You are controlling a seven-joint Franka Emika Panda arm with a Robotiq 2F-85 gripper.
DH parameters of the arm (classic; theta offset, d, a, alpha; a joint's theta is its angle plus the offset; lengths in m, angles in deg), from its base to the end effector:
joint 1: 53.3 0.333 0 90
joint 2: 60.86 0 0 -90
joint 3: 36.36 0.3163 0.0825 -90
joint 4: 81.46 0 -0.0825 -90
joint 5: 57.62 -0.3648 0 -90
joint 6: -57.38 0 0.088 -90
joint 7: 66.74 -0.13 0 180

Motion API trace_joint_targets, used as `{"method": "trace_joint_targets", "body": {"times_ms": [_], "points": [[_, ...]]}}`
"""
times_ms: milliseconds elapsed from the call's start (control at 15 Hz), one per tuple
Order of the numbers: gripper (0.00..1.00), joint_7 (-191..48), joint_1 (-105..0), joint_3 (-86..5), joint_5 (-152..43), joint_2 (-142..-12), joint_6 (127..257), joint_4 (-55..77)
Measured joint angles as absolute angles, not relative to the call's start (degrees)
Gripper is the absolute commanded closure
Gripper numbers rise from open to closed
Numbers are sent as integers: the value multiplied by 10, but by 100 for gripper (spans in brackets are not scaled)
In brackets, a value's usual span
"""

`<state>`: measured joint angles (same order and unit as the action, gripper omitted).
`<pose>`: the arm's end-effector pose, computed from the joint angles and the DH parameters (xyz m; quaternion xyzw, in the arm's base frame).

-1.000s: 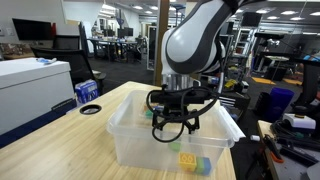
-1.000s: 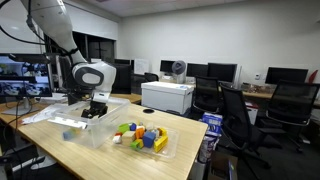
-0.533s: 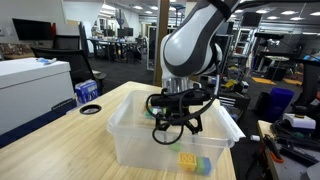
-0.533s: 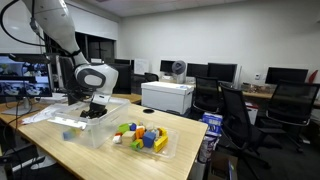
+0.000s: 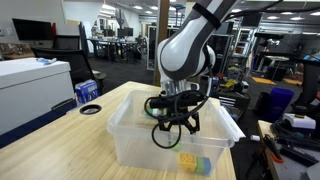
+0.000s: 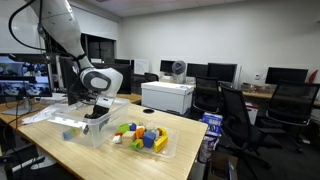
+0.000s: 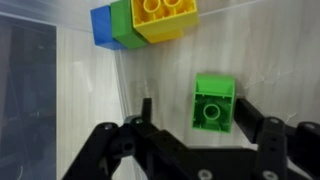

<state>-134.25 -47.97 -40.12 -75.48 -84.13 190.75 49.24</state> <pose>0.4728 0.0211 0.1476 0.7488 -0.6344 -0.1888 0.0341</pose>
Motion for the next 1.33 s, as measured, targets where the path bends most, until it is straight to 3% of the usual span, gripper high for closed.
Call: {"method": "trace_joint_targets", "body": {"times_ms": [400,667,1333], "points": [[87,-1350,-480,-399,-757,-849,1893,474],[87,-1363,-479,-397,-759,-847,1870,463],[87,-1581,-445,-386,-587,-643,1625,392]]}}
